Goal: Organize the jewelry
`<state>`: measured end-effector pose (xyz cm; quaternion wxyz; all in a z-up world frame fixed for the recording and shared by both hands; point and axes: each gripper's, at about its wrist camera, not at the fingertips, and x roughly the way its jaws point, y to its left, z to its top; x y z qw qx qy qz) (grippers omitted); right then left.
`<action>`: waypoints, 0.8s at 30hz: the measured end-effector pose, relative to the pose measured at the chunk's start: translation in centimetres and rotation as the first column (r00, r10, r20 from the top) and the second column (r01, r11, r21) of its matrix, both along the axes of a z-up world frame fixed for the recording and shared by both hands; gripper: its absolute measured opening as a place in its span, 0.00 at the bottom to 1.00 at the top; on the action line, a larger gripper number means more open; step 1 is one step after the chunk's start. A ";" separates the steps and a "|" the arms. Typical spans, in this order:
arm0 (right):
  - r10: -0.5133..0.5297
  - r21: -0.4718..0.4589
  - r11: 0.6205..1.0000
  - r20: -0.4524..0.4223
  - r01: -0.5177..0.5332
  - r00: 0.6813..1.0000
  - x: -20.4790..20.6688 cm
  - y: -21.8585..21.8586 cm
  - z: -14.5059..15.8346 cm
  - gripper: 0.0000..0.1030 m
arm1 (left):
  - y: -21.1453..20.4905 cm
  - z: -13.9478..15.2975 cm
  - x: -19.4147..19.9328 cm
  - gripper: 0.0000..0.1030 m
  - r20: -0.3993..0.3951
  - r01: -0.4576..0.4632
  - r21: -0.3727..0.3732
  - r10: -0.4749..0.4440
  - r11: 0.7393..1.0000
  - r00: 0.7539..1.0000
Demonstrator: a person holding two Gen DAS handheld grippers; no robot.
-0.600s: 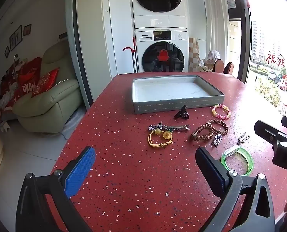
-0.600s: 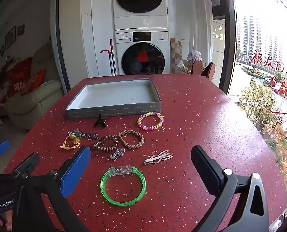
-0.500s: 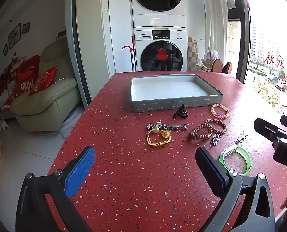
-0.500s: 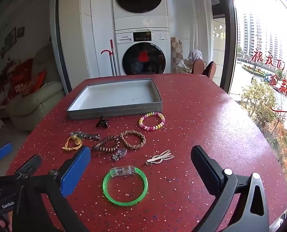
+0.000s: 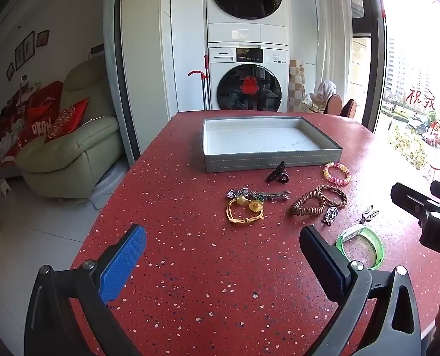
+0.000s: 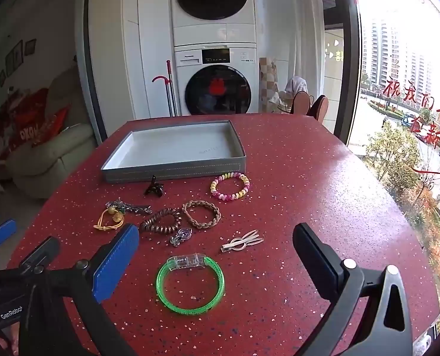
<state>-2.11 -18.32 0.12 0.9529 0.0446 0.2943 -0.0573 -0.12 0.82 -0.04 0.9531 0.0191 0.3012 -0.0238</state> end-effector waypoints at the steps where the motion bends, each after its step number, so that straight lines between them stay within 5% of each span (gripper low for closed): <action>1: 0.000 0.001 1.000 0.000 0.000 1.000 0.1 0.0 -0.3 1.00 | 0.0 0.0 0.0 1.00 -0.001 -0.001 -0.001 0.001 1.000 1.000; 24: 0.001 0.009 1.000 -0.001 -0.001 1.000 0.1 0.0 -0.2 1.00 | -0.1 0.0 -0.1 1.00 0.001 -0.007 -0.008 0.007 1.000 1.000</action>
